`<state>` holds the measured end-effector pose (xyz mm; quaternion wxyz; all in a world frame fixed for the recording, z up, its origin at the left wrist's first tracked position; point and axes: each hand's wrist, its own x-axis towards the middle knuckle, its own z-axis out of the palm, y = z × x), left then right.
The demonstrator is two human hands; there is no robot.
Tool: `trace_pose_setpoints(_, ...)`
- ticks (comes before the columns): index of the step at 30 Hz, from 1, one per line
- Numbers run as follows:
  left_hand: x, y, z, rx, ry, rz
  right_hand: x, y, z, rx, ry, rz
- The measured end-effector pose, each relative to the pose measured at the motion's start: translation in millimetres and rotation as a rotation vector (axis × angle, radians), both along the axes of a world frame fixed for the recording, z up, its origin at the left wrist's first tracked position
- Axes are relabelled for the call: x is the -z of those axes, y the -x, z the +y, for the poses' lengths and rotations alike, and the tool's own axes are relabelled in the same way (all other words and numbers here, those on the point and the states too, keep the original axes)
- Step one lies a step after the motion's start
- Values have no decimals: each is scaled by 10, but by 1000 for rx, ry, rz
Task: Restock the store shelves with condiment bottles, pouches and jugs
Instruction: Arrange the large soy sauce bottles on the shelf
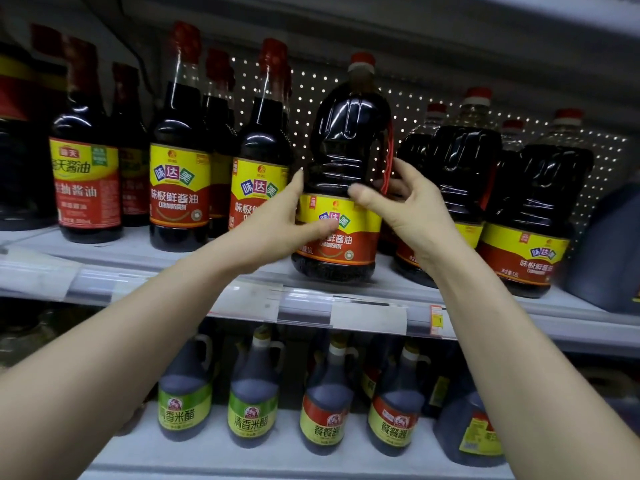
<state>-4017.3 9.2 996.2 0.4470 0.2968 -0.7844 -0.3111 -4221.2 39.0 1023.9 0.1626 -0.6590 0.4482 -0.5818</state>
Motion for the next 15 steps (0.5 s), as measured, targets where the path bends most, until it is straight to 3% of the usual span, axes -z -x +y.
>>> trace_pose_setpoints(15,67,152,-169,-101,-3,-8,107,75,-123,-4,13,-10)
